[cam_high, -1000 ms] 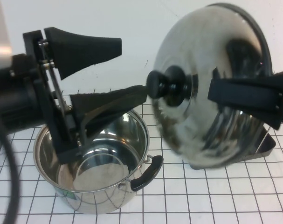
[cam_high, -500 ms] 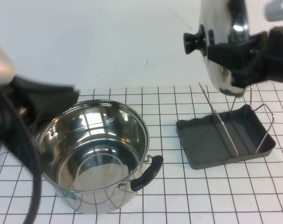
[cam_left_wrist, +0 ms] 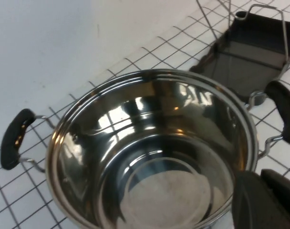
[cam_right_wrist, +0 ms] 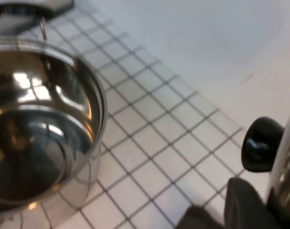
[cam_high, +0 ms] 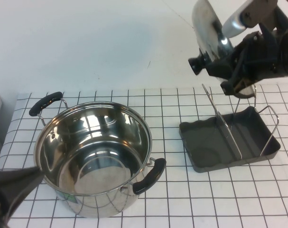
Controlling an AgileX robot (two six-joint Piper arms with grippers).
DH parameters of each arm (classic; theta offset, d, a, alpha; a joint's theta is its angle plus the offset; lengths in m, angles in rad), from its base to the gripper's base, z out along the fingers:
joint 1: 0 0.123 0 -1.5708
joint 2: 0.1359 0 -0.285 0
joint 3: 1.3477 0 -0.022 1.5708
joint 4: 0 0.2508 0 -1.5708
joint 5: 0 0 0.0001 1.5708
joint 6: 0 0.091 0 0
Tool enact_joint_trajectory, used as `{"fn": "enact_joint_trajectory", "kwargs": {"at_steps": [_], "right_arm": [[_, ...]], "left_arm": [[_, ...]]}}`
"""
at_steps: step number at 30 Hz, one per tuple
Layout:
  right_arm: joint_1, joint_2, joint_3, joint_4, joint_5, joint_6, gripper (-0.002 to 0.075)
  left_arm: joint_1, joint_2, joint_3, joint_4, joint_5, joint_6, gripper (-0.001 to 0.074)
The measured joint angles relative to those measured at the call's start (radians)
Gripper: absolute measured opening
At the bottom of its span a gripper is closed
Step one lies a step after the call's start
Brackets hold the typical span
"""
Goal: Put pot lid on rack
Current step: Place the pot lid on the pot rack
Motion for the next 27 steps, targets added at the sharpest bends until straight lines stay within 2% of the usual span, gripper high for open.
{"fn": "enact_joint_trajectory", "kwargs": {"at_steps": [8, 13, 19, 27], "right_arm": [[0.0, 0.074, 0.0, -0.068, 0.026, 0.091, 0.0091], [0.0, 0.101, 0.0, -0.068, 0.022, 0.107, 0.0091], [0.0, 0.101, 0.0, -0.068, 0.021, 0.125, 0.0091], [0.0, 0.099, -0.006, -0.103, 0.034, 0.165, 0.0091]], "left_arm": [[0.0, -0.235, 0.213, 0.074, -0.072, -0.004, -0.0001], [0.0, -0.352, 0.309, 0.076, -0.212, -0.008, -0.0001], [0.0, -0.398, 0.356, 0.072, -0.312, -0.008, -0.0001], [0.0, -0.401, 0.359, 0.056, -0.328, -0.01, -0.0001]]}}
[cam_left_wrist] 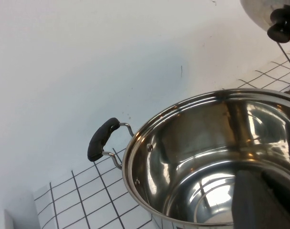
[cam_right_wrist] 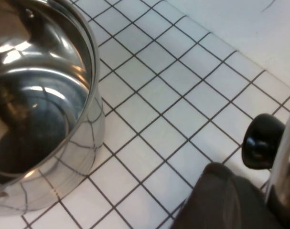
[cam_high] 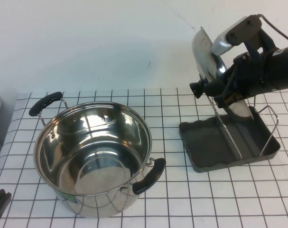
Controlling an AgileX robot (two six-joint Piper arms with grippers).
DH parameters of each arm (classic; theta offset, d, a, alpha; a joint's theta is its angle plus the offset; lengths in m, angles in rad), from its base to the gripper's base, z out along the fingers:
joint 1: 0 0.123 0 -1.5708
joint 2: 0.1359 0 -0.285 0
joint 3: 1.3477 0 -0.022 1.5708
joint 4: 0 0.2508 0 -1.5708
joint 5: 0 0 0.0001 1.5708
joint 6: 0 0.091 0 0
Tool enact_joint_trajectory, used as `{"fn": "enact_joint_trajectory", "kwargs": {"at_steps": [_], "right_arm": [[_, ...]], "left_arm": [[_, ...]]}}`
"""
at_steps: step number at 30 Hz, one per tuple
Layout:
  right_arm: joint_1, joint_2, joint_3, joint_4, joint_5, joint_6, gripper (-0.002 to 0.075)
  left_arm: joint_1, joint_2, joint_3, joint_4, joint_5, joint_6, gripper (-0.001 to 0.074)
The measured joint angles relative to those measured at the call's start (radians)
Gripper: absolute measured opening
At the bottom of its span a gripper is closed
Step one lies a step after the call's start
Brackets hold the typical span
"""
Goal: Put pot lid on rack
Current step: Place the pot lid on the pot rack
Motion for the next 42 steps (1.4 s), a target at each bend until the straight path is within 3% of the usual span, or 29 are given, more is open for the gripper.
{"fn": "enact_joint_trajectory", "kwargs": {"at_steps": [12, 23, 34, 38, 42], "right_arm": [[-0.018, -0.063, 0.028, -0.028, 0.115, 0.01, 0.0091], [-0.018, -0.06, 0.143, 0.021, -0.053, 0.006, 0.0091], [-0.018, -0.03, 0.144, 0.069, -0.092, 0.006, 0.0095], [-0.018, -0.026, 0.144, 0.085, -0.101, 0.006, 0.0203], [-0.018, -0.022, 0.144, 0.085, -0.101, 0.008, 0.0402]], "left_arm": [[0.0, 0.0, 0.0, -0.007, -0.004, -0.002, -0.0001], [0.0, 0.0, 0.002, -0.008, -0.004, -0.004, -0.0001], [0.0, 0.0, 0.002, -0.008, -0.005, -0.004, -0.0001], [0.0, 0.0, 0.002, -0.008, -0.005, -0.004, -0.0001], [0.0, 0.0, 0.002, -0.008, -0.005, -0.004, -0.0001]]}}
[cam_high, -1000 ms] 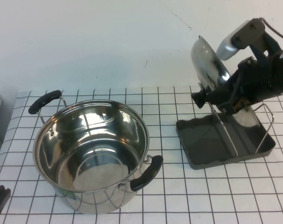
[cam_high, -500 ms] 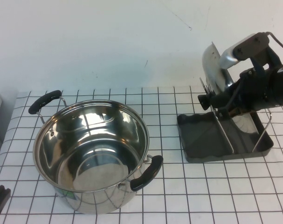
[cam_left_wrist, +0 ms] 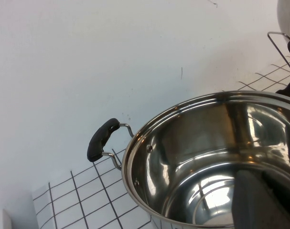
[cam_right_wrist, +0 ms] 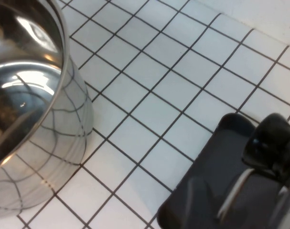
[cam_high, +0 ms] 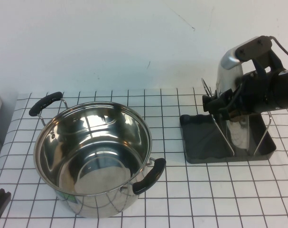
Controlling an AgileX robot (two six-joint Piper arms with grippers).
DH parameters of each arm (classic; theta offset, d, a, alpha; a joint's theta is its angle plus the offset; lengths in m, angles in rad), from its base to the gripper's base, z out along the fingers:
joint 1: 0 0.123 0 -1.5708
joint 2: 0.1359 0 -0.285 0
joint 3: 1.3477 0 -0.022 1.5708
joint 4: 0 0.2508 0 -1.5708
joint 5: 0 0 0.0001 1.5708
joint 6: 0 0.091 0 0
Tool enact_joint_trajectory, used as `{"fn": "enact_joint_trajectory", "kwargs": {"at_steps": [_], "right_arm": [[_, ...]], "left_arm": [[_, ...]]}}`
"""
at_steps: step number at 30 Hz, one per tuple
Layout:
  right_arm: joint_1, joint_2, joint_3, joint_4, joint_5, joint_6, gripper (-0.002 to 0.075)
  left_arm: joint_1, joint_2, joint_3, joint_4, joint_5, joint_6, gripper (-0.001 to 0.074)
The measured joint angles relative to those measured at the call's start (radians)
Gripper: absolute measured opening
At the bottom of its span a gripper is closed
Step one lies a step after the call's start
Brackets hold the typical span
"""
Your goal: Put pot lid on rack
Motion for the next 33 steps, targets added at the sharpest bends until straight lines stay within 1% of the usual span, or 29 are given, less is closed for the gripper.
{"fn": "enact_joint_trajectory", "kwargs": {"at_steps": [2, 6, 11, 18, 28, 33], "right_arm": [[0.0, -0.002, 0.0, 0.0, -0.002, 0.0, 0.0453], [0.0, -0.029, 0.0, 0.0, -0.002, 0.001, 0.0483], [0.0, -0.089, 0.0, -0.017, -0.002, 0.004, 0.0489], [-0.008, -0.133, 0.0, -0.119, -0.002, 0.057, 0.0491], [-0.106, -0.133, 0.0, -0.134, 0.017, 0.25, 0.0491], [-0.152, -0.144, 0.0, -0.109, 0.076, 0.281, 0.0491]], "left_arm": [[0.0, 0.0, 0.0, 0.0, 0.0, 0.0, -0.0001], [0.0, 0.0, 0.0, 0.0, 0.0, 0.0, -0.0001], [0.0, 0.0, 0.0, -0.002, -0.002, 0.0, -0.0001], [0.0, 0.0, 0.0, -0.004, -0.002, 0.0, -0.0001], [0.0, 0.0, 0.0, -0.006, -0.002, 0.0, -0.0001], [0.0, 0.0, 0.0, -0.006, -0.002, 0.0, -0.0001]]}}
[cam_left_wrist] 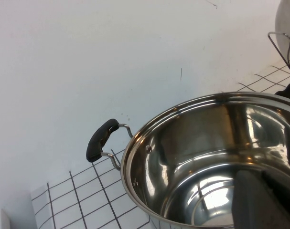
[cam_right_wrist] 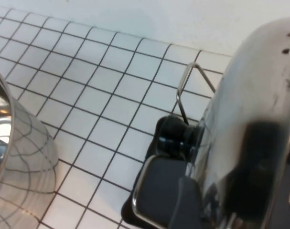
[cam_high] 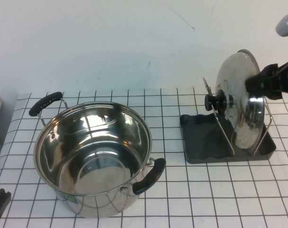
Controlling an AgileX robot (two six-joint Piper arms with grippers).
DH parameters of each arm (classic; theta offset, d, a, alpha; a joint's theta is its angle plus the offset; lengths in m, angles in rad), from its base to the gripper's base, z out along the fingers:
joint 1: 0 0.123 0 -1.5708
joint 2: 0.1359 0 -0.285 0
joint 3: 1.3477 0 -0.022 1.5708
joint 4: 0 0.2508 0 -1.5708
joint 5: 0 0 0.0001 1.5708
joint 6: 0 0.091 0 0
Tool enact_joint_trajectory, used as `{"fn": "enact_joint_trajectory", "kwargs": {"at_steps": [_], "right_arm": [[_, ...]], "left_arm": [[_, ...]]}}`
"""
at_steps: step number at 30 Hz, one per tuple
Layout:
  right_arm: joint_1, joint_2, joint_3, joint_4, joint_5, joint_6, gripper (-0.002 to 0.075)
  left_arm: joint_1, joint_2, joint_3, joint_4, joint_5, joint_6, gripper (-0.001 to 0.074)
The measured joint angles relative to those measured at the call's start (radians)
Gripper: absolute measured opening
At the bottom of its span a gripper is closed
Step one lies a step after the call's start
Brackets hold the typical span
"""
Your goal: Put pot lid on rack
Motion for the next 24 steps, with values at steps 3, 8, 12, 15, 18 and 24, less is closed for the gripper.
{"fn": "enact_joint_trajectory", "kwargs": {"at_steps": [3, 8, 12, 15, 18, 24], "right_arm": [[-0.014, -0.029, 0.0, 0.004, 0.013, 0.0, 0.0491], [-0.041, -0.12, 0.0, 0.006, 0.02, -0.006, 0.0482], [-0.07, -0.206, 0.0, -0.002, 0.03, -0.04, 0.0392], [-0.09, -0.272, 0.0, -0.089, 0.046, -0.067, 0.025], [-0.104, -0.343, 0.01, -0.256, 0.061, -0.056, 0.0077], [-0.106, -0.503, 0.161, -0.43, -0.027, 0.003, 0.0008]], "left_arm": [[0.0, 0.0, 0.0, 0.0, 0.0, 0.0, -0.0001], [0.0, 0.0, 0.0, 0.0, 0.0, 0.0, -0.0001], [0.0, 0.0, 0.0, 0.0, 0.0, 0.0, -0.0001], [0.0, 0.0, 0.0, 0.0, 0.0, 0.0, -0.0001], [0.0, 0.0, 0.0, 0.0, 0.0, 0.0, -0.0001], [0.0, 0.0, 0.0, 0.0, 0.0, 0.0, -0.0001]]}}
